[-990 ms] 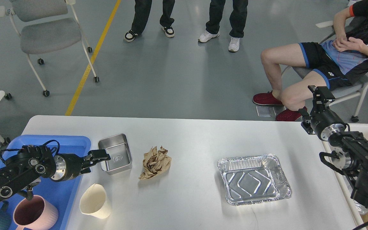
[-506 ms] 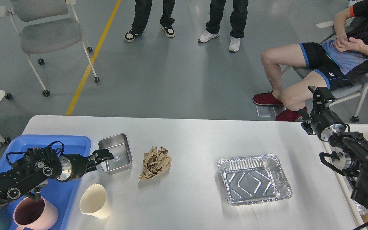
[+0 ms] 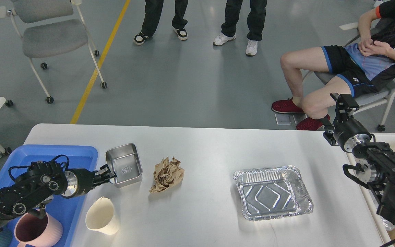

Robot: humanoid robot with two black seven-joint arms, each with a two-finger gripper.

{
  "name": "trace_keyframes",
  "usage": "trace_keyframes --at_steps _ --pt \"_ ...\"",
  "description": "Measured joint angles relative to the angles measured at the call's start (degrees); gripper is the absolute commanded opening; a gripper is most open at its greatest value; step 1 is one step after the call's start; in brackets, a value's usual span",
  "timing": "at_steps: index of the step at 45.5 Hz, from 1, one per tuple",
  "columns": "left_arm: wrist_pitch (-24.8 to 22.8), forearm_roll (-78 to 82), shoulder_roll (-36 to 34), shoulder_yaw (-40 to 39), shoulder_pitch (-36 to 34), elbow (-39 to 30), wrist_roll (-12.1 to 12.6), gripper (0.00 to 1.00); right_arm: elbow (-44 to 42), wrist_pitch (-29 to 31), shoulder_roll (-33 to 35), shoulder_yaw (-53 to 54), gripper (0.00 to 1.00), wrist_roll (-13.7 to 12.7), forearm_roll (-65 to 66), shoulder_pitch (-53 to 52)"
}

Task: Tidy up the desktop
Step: 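Reach the left gripper to the steel box and grasp it, then lift the steel box with the left gripper and move it over the blue tray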

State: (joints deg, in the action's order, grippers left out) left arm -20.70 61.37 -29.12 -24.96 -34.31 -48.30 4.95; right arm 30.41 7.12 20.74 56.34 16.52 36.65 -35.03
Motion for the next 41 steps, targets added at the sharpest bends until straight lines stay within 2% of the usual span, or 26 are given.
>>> trace_keyframes --at_steps 8,17,35,41 --pt "0.0 -0.1 0.3 0.0 0.0 0.7 0.1 0.15 0.0 0.0 0.0 0.0 1.00 0.0 0.0 0.0" --pt "0.4 -0.2 0.4 -0.1 -0.1 0.9 0.1 0.03 0.0 0.0 0.0 0.0 1.00 0.0 0.0 0.0" --pt "0.5 0.1 0.5 0.0 -0.2 1.0 -0.1 0.00 0.0 0.0 0.0 0.0 1.00 0.0 0.0 0.0" --pt "-1.1 0.1 0.2 0.0 -2.1 0.8 -0.2 0.00 0.0 0.0 0.0 0.0 1.00 0.0 0.0 -0.1"
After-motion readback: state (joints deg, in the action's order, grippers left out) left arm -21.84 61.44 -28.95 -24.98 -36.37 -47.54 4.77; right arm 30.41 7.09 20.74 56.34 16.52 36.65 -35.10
